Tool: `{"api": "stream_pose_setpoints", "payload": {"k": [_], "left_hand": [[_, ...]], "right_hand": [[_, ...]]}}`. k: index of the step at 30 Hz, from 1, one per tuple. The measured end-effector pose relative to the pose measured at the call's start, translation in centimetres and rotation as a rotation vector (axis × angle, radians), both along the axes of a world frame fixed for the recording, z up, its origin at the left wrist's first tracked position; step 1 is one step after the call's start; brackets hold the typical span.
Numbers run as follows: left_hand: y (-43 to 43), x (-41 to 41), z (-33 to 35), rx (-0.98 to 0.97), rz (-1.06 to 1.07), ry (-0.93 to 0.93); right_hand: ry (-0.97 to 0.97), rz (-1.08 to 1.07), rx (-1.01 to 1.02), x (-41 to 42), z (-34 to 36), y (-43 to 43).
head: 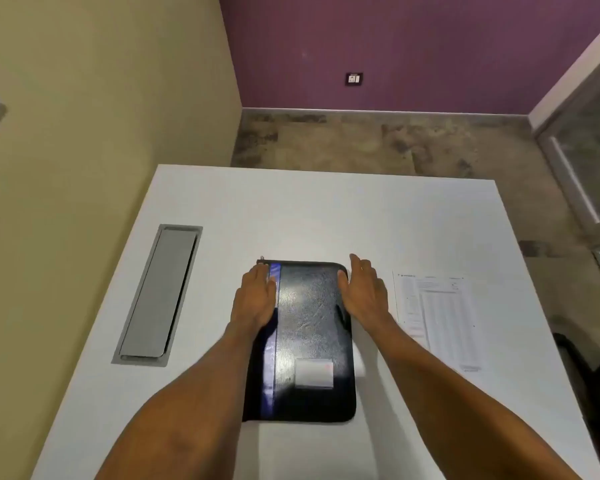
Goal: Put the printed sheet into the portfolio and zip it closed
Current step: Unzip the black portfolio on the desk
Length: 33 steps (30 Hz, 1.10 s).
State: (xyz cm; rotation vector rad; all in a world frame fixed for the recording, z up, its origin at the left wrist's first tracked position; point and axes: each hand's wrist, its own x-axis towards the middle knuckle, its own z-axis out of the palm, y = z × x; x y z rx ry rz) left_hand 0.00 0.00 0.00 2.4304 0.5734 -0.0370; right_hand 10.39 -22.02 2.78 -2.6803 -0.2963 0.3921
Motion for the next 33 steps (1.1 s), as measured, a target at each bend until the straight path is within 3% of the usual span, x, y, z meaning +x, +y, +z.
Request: {"api": "stream_pose_setpoints", "payload": {"k": [13, 23, 28, 33], "left_hand": [[4.8, 6.4, -6.5, 0.018, 0.050, 0.246], [6.2, 9.2, -7.2, -0.053, 0.106, 0.256], [6.4, 9.6, -7.5, -0.094, 0.131, 0.234], [6.6, 9.6, -8.1, -0.142, 0.192, 0.169]], "right_hand": [[0.119, 0.173, -0.109, 6.6, -8.1, 5.2], [0.103, 0.436, -0.164, 9.9, -10.5, 11.0], [0.043, 0.563, -0.090, 10.5, -11.0, 14.9], [0.174, 0.691, -0.001, 11.5, -11.6, 17.9]]}}
